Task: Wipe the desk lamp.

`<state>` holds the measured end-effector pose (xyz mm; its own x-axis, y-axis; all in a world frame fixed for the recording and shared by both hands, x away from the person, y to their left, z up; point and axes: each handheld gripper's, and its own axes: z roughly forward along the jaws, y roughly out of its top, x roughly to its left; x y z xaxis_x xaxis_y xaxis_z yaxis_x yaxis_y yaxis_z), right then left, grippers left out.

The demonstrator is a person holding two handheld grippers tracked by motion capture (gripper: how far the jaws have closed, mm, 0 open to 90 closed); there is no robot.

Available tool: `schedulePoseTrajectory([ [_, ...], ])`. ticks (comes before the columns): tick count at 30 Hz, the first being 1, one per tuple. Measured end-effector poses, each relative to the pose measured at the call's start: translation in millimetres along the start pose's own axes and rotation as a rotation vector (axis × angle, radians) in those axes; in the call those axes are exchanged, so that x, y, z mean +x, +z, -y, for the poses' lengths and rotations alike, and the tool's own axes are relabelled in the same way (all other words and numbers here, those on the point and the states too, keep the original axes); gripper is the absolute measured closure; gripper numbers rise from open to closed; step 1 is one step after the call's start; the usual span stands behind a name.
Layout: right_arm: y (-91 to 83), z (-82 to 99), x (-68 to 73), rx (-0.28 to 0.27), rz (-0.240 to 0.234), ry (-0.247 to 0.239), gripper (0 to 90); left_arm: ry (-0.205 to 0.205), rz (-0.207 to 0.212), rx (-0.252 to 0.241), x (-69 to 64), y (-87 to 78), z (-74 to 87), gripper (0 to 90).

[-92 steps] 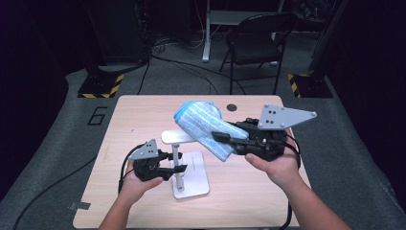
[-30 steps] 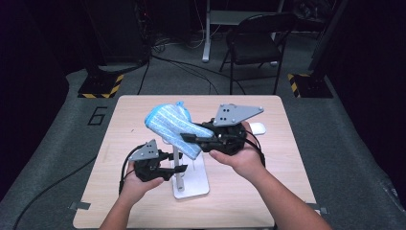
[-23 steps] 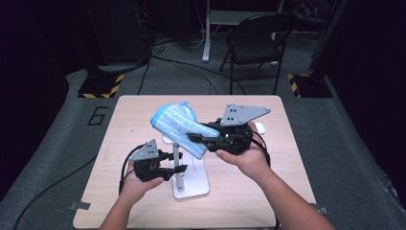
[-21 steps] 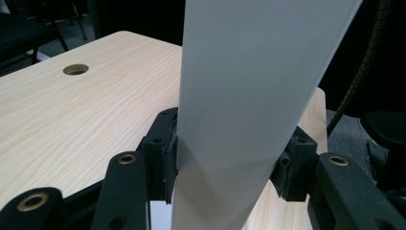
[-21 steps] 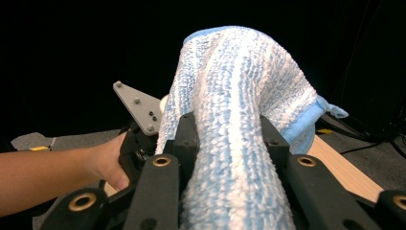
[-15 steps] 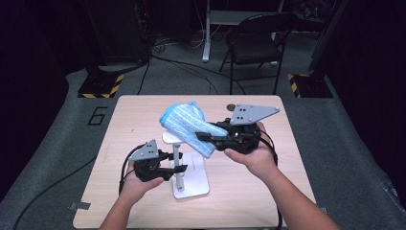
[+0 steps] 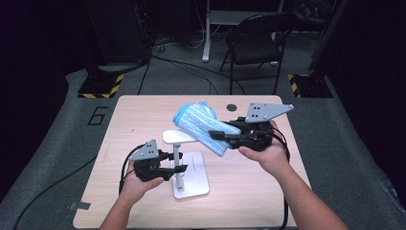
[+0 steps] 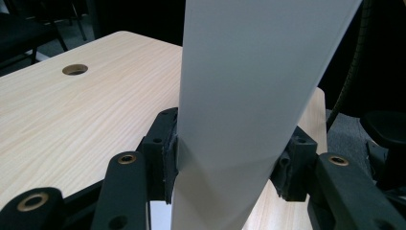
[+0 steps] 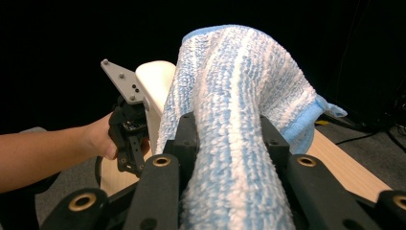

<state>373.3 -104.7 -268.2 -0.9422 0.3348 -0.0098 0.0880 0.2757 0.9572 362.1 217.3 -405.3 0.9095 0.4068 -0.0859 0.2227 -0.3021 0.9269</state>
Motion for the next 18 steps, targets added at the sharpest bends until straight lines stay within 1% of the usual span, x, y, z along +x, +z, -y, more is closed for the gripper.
schedulePoseTrajectory([
  [1,-3.2,2.2,-3.5,-0.003,-0.003,0.004,67.7,-0.004,0.001,-0.001,-0.4,0.1,0.1,50.5],
  [3,-4.4,3.0,-4.7,-0.004,-0.004,0.007,67.7,-0.003,0.004,0.004,-0.1,-0.3,-0.2,50.5],
  [4,-6.1,4.7,-6.5,-0.011,-0.004,0.011,67.7,-0.003,0.004,0.004,-0.1,-0.2,-0.2,50.5],
  [7,-12.1,8.7,-11.8,-0.010,-0.004,0.024,67.7,-0.004,0.004,0.004,-0.1,-0.1,-0.3,50.5],
  [8,-13.2,9.6,-13.8,-0.014,-0.006,0.019,67.7,-0.004,0.004,0.004,-0.2,0.0,-0.3,50.5],
  [10,-17.2,11.8,-16.0,-0.011,-0.002,0.027,67.7,0.002,0.004,0.005,0.2,-0.2,-0.5,50.5],
  [12,-18.6,12.6,-17.0,-0.010,-0.001,0.026,67.7,-0.005,0.009,0.005,-0.1,-0.1,-0.5,50.5],
  [13,-22.8,14.8,-19.5,-0.007,0.002,0.022,67.7,-0.005,0.008,0.004,-0.2,0.1,-0.5,50.5],
  [16,-28.2,17.9,-22.7,-0.007,0.003,0.017,67.7,-0.004,0.008,0.005,0.0,-0.1,-0.6,50.5],
  [18,-32.0,20.8,-25.2,-0.011,0.002,0.020,67.7,-0.004,0.007,0.005,0.0,0.0,-0.6,50.6],
])
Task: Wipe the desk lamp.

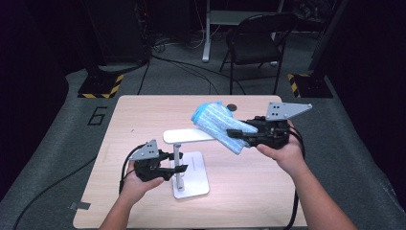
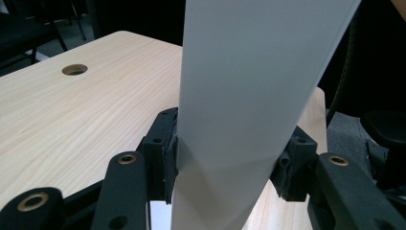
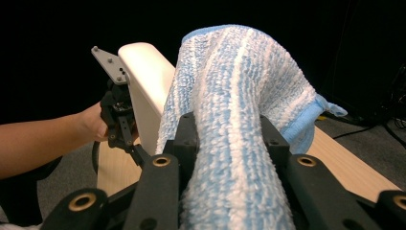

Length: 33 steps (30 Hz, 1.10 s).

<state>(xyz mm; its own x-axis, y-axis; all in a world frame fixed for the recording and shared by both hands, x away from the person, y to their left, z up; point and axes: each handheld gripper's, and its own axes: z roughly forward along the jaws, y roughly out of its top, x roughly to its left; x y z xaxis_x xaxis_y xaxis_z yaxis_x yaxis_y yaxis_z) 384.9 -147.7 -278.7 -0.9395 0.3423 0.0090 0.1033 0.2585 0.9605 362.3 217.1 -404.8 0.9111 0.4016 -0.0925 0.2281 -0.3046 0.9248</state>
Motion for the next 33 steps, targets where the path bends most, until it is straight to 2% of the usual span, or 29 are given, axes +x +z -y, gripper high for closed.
schedulePoseTrajectory([
  [8,-10.8,8.7,-9.6,-0.019,-0.001,0.003,67.7,-0.001,0.002,0.001,0.0,0.0,0.1,50.5],
  [20,-33.5,18.6,-21.0,-0.008,0.061,0.020,67.7,0.007,-0.002,0.003,0.8,-0.8,0.2,50.6],
  [23,-42.3,22.4,-25.4,-0.012,0.084,0.042,67.7,0.011,-0.001,0.004,1.1,-1.3,0.0,50.7],
  [33,-52.1,28.6,-29.6,-0.017,0.100,0.059,67.7,0.016,0.001,0.008,1.4,-1.4,-0.4,50.8],
])
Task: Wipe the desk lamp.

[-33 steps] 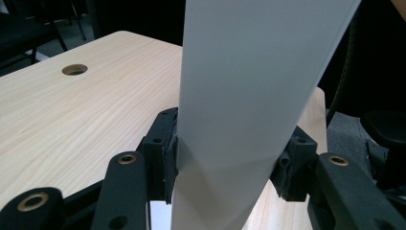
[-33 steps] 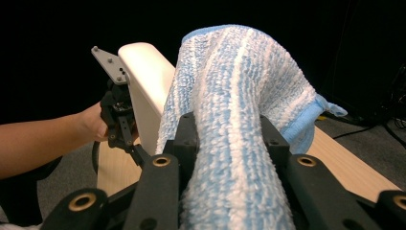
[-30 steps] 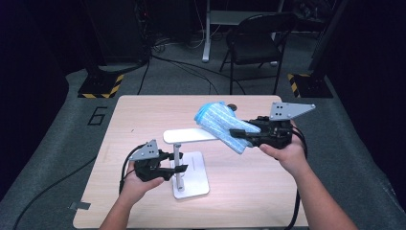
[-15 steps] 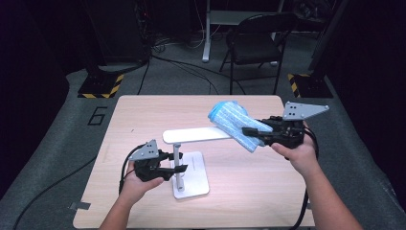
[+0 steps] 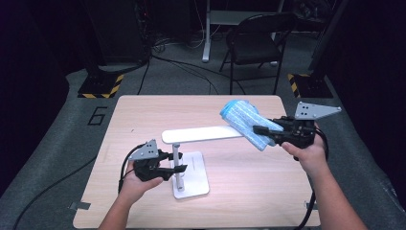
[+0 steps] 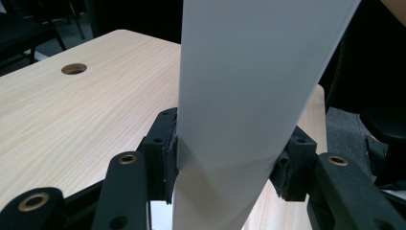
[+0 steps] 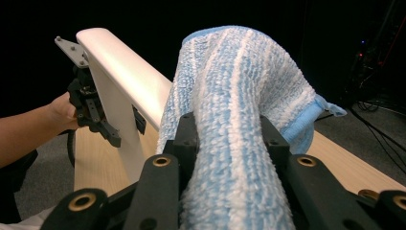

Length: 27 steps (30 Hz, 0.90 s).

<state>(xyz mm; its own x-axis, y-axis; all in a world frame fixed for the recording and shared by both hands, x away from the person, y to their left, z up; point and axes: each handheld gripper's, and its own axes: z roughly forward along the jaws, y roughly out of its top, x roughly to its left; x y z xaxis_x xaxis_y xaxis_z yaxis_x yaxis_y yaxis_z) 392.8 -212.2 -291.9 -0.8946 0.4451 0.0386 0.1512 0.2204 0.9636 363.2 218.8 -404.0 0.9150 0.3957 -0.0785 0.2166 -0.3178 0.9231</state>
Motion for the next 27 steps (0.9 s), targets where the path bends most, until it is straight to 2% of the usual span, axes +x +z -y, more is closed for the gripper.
schedulePoseTrajectory([
  [7,2.5,3.7,0.0,-0.010,-0.008,0.020,67.7,-0.002,0.001,0.000,0.4,-0.1,0.2,50.7],
  [13,5.3,2.6,1.7,-0.008,-0.007,0.008,67.7,-0.003,0.002,0.000,0.2,0.1,0.2,50.7],
  [18,11.0,0.2,6.0,-0.008,-0.025,0.004,67.7,-0.006,0.001,-0.001,0.0,0.6,0.1,50.7],
  [27,30.6,-11.5,25.2,-0.004,-0.063,-0.035,67.7,-0.005,0.002,0.000,0.0,0.4,0.1,50.7],
])
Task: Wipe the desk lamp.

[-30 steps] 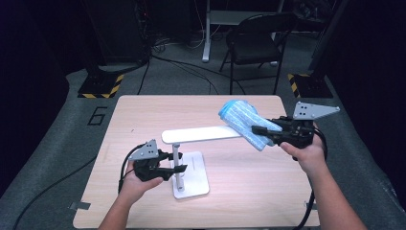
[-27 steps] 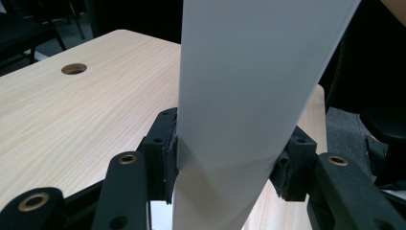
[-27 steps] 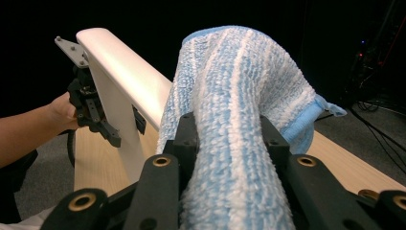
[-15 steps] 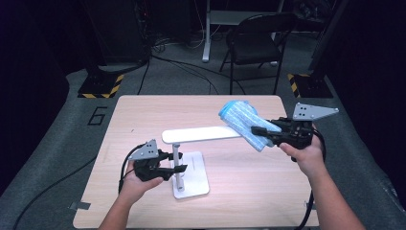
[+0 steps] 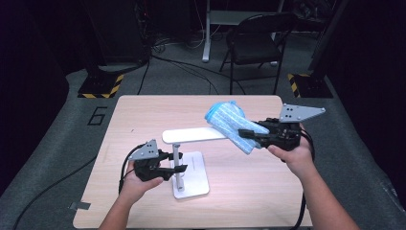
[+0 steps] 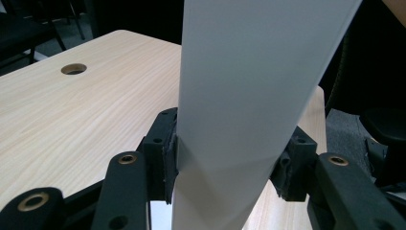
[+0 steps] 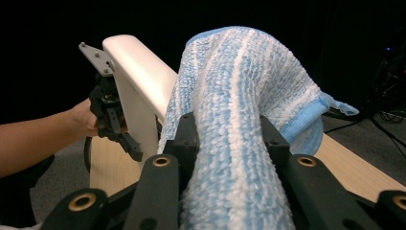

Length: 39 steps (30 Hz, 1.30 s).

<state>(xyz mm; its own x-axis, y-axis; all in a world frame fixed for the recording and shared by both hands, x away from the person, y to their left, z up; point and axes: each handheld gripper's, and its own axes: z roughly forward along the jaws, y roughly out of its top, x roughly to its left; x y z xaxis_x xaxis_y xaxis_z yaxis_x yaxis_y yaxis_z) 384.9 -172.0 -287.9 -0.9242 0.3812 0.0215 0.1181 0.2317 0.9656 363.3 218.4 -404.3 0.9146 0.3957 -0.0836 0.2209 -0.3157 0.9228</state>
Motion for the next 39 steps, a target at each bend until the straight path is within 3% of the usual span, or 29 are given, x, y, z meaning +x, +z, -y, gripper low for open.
schedulePoseTrajectory([
  [39,71.8,-40.9,46.3,0.021,-0.117,-0.045,67.7,-0.002,-0.015,-0.006,-0.9,0.7,0.2,50.7],
])
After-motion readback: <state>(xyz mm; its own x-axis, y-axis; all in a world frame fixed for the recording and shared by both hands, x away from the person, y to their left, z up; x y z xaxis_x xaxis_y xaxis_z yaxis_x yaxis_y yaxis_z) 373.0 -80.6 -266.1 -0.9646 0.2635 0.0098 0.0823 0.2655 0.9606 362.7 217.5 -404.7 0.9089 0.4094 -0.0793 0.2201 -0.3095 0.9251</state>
